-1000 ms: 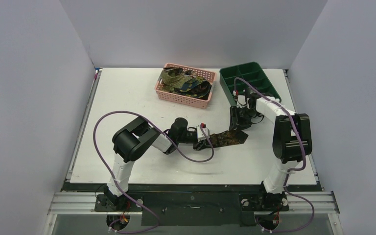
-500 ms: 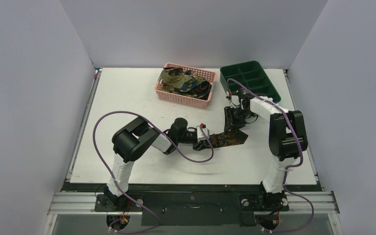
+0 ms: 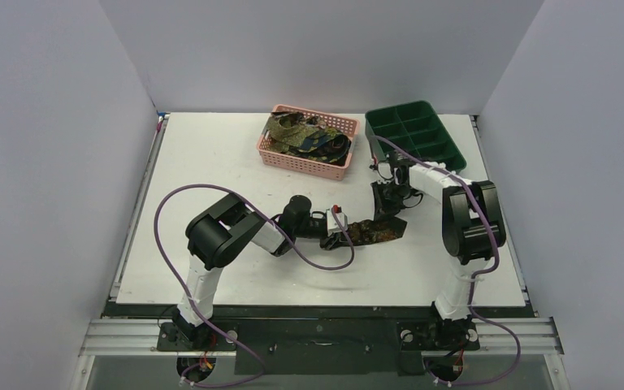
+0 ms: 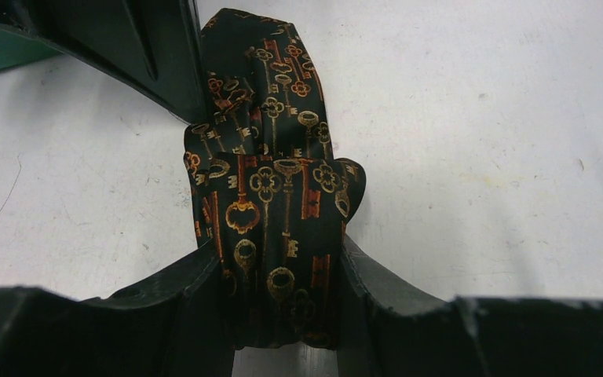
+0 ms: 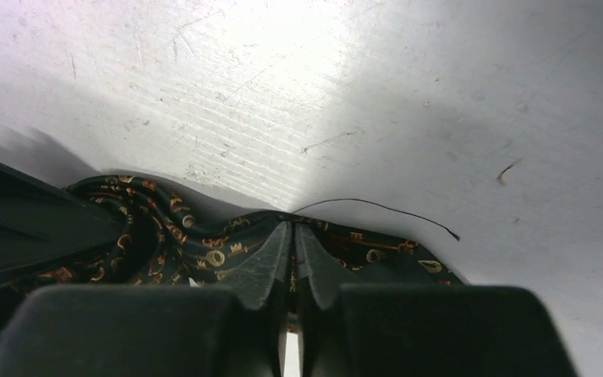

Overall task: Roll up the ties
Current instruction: Roll the tie at the center of the board.

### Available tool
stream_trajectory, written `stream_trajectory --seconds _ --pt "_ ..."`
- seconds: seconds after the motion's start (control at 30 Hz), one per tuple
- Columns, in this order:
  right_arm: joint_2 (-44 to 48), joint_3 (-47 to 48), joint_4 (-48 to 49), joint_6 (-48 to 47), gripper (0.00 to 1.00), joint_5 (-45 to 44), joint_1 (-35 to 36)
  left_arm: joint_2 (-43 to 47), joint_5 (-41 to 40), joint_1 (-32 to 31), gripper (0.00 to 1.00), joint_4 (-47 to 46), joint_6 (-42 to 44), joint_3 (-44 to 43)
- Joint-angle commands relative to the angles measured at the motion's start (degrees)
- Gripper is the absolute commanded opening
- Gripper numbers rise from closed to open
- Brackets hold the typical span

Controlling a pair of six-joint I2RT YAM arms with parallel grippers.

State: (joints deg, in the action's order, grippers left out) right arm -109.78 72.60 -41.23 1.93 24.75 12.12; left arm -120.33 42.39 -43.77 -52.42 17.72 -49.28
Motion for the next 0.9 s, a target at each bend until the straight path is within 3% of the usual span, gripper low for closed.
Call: stream_trajectory --seconds 0.0,0.33,0.63,0.77,0.87 --pt "3.4 -0.9 -1.6 -0.8 0.00 -0.2 1.0 -0.6 0.5 0.4 0.09 9.7 0.7 1.1" --pt "11.0 -0.7 -5.5 -2.9 0.00 0.2 -1.7 -0.1 0.4 0.7 0.09 10.3 1.1 2.0" --pt "12.1 -6.8 -7.1 -6.2 0.00 -3.4 -0.8 0.1 0.7 0.7 0.09 10.8 1.6 2.1" --pt "9.9 -5.1 -6.5 -4.8 0.00 -2.2 -1.3 0.1 0.7 0.7 0.09 10.8 1.6 2.2" --pt "9.5 -3.4 -4.4 -2.7 0.22 -0.8 -1.2 0.2 0.7 0.7 0.09 10.7 1.7 2.5"
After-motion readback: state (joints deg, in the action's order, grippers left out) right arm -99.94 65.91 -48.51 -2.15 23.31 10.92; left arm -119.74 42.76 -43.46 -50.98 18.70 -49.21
